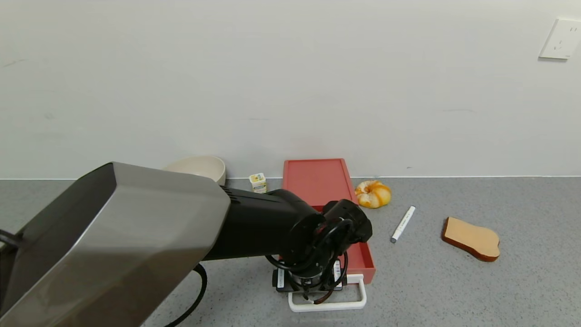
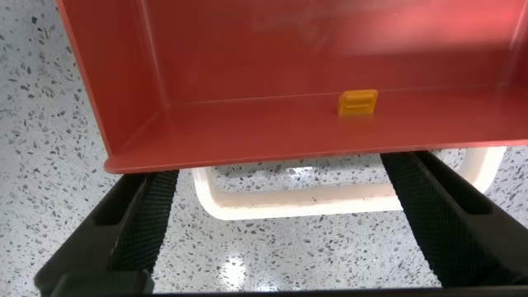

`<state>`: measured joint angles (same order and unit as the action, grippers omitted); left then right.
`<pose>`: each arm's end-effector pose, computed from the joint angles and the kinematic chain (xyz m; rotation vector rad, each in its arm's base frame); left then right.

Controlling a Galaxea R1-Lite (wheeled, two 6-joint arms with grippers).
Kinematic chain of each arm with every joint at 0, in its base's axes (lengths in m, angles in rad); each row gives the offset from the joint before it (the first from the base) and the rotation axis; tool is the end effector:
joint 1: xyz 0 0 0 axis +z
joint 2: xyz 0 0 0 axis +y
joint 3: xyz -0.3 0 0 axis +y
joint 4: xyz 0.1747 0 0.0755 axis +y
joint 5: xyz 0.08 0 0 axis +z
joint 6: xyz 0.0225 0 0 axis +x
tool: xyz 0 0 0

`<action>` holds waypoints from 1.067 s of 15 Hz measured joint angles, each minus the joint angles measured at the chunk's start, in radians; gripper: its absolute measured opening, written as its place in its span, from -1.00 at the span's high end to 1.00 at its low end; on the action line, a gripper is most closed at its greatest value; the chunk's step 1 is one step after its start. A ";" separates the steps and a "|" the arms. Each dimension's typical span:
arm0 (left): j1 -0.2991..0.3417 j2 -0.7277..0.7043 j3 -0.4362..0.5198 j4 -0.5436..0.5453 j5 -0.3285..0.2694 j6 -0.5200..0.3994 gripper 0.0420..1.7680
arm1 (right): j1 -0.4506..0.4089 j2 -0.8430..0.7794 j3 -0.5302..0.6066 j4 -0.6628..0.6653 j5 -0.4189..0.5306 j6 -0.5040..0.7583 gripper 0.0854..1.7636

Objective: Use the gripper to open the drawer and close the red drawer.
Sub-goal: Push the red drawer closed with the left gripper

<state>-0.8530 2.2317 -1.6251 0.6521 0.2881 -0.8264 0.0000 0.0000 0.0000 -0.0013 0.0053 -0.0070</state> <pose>0.2692 -0.2985 0.1026 -0.0436 1.1509 -0.0157 -0.0228 0.0001 0.0756 -0.0070 -0.0013 0.0053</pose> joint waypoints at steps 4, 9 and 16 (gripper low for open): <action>0.019 0.010 -0.029 0.001 0.004 0.003 -0.94 | 0.000 0.000 0.000 0.000 0.000 -0.001 -0.94; 0.040 0.024 -0.065 0.000 0.023 0.019 -0.94 | 0.000 0.000 0.000 0.000 0.000 0.000 -0.94; 0.059 0.042 -0.109 0.001 0.038 0.051 -0.94 | 0.000 0.000 0.000 0.000 0.000 0.000 -0.94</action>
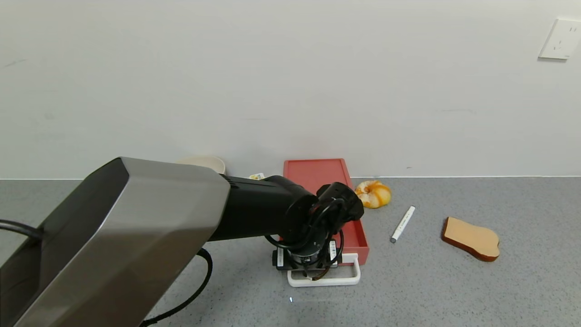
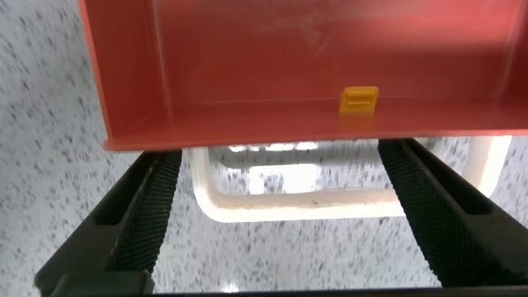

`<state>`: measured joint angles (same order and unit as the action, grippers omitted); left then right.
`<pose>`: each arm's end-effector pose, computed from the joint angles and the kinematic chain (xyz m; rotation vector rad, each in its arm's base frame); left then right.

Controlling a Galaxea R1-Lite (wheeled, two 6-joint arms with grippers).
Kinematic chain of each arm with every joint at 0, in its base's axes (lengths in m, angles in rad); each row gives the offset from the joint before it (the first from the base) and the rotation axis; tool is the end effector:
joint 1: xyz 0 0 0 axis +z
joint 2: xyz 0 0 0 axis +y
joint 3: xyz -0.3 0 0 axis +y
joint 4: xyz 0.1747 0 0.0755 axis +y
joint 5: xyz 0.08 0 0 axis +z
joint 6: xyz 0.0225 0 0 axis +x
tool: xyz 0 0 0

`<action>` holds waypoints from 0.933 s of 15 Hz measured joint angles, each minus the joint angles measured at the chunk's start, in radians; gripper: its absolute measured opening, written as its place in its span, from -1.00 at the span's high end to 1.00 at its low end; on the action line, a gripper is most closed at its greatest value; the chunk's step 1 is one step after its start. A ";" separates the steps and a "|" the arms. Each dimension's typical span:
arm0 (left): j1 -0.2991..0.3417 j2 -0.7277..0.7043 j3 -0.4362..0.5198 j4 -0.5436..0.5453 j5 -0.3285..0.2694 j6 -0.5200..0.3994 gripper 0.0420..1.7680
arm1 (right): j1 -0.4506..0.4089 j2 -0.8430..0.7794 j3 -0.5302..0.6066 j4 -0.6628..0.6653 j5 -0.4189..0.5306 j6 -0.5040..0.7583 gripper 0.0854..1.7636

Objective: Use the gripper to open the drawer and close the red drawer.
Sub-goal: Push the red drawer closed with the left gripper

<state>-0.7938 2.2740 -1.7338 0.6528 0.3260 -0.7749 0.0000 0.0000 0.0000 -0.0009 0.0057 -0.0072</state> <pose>0.2996 -0.2944 0.1096 -0.0585 1.0779 0.0048 -0.0228 0.0001 0.0756 -0.0072 -0.0009 0.0057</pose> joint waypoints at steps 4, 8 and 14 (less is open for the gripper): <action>0.014 0.012 -0.038 0.002 0.023 0.029 -0.94 | 0.000 0.000 0.000 0.000 0.000 0.000 -0.94; 0.030 0.027 -0.077 0.001 0.025 0.051 -0.94 | 0.000 0.000 0.000 0.000 0.000 0.000 -0.94; 0.052 0.052 -0.129 0.001 0.025 0.078 -0.94 | 0.000 0.000 0.000 0.000 0.000 0.000 -0.94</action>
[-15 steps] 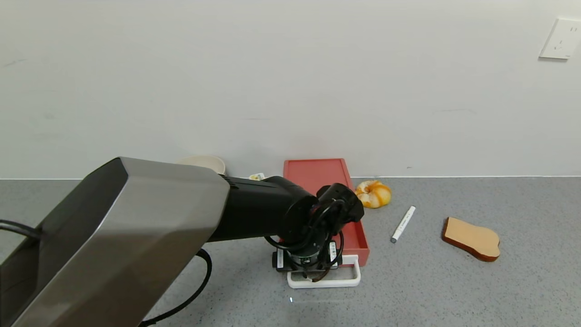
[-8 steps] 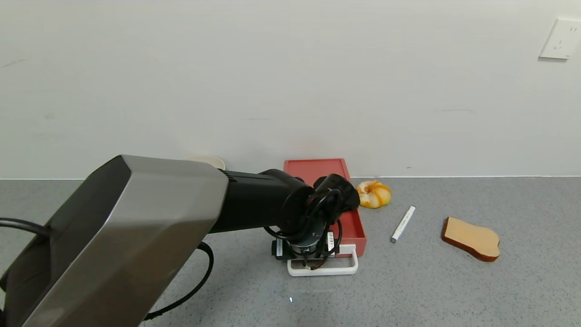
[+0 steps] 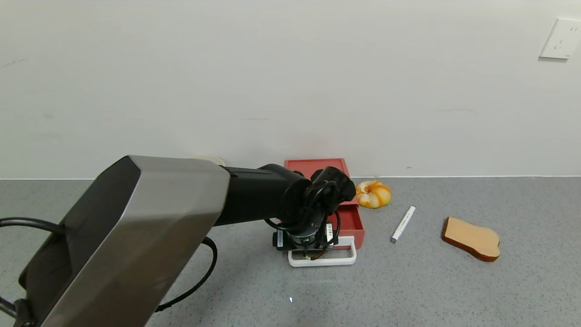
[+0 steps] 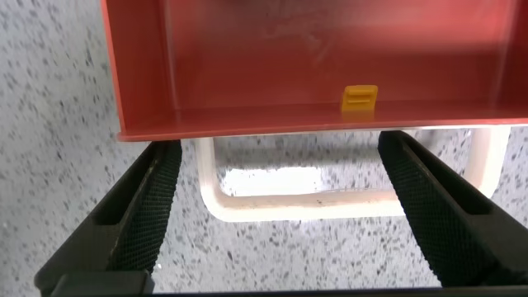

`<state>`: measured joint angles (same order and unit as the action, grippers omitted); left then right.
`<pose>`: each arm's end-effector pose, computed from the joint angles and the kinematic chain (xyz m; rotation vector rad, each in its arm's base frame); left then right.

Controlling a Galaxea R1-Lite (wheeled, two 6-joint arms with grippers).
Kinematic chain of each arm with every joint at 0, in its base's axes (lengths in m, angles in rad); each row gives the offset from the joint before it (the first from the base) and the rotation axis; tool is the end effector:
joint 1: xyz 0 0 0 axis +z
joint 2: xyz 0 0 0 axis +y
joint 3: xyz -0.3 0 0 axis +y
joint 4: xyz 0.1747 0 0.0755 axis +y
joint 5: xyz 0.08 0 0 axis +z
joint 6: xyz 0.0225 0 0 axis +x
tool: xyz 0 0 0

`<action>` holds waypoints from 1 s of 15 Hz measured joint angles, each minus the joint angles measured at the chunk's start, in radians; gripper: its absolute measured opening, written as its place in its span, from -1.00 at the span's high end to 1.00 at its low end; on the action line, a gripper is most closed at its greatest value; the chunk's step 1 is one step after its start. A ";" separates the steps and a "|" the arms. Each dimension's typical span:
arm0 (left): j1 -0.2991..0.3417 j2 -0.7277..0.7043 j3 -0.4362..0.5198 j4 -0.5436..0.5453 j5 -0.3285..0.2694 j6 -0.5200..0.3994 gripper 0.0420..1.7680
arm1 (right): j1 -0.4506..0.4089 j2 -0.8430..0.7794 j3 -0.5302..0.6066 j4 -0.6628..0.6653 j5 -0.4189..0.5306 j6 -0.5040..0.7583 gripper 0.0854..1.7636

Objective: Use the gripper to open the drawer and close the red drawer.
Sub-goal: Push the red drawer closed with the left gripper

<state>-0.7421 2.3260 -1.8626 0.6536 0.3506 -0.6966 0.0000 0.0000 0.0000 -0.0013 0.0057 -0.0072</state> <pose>0.3295 -0.2917 0.1170 -0.0524 1.0057 -0.0011 -0.0228 0.0001 0.0756 -0.0072 -0.0013 0.0057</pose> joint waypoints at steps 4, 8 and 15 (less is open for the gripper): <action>0.016 0.016 -0.039 0.000 0.000 0.029 -0.94 | 0.000 0.000 0.000 0.000 0.000 0.000 -0.94; 0.031 0.037 -0.079 -0.002 0.000 0.050 -0.94 | 0.000 0.000 0.000 0.000 0.000 0.000 -0.94; 0.052 0.058 -0.114 -0.043 0.000 0.109 -0.94 | 0.000 0.000 0.000 0.000 0.000 0.000 -0.94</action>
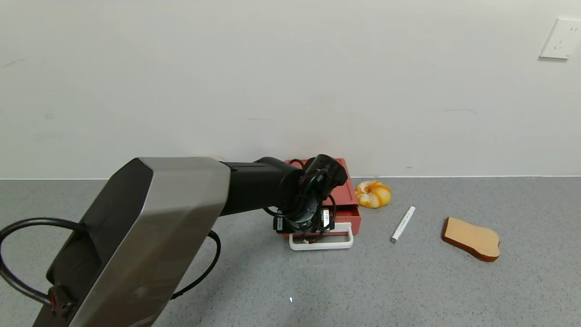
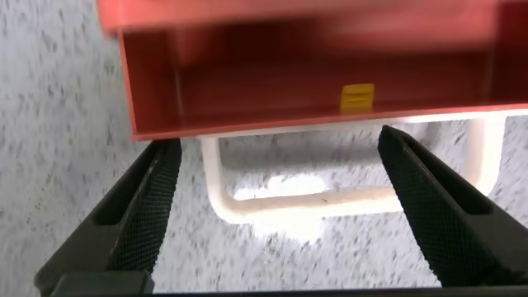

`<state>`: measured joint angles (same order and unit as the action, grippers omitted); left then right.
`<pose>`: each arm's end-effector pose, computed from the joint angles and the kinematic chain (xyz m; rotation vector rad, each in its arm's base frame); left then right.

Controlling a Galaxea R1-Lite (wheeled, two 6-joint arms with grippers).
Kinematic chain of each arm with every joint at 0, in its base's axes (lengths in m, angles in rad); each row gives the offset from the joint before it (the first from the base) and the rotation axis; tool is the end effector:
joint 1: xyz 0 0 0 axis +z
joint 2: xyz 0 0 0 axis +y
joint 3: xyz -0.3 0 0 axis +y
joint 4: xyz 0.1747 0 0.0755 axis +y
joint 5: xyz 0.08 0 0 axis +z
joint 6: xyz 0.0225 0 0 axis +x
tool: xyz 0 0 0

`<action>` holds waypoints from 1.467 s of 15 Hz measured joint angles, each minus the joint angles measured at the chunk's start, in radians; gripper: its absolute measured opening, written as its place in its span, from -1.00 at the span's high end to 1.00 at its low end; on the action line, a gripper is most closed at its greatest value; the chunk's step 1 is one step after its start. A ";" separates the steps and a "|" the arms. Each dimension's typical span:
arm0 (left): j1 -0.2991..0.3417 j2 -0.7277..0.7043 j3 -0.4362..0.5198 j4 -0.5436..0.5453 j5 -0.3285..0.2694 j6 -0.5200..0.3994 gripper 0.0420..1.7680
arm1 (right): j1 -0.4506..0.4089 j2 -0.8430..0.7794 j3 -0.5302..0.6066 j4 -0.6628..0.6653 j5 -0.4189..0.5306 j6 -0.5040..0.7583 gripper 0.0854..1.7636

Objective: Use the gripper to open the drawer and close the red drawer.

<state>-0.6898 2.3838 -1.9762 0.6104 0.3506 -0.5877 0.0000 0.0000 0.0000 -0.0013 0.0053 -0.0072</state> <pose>0.3608 -0.2876 0.1202 -0.0362 0.9279 -0.0386 -0.0228 0.0001 0.0756 -0.0072 -0.0013 0.0053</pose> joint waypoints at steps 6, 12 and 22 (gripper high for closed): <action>0.020 0.008 -0.002 -0.083 0.000 0.061 -0.94 | 0.000 0.000 0.000 0.000 0.000 0.000 -0.94; 0.035 0.020 -0.002 -0.143 0.000 0.092 -0.94 | 0.000 0.000 0.000 0.000 0.000 0.000 -0.94; 0.041 0.009 0.000 -0.111 0.003 0.105 -0.94 | 0.000 0.000 0.000 0.000 0.000 0.000 -0.94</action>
<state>-0.6485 2.3930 -1.9757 0.4991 0.3534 -0.4826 0.0000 0.0000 0.0000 -0.0013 0.0053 -0.0072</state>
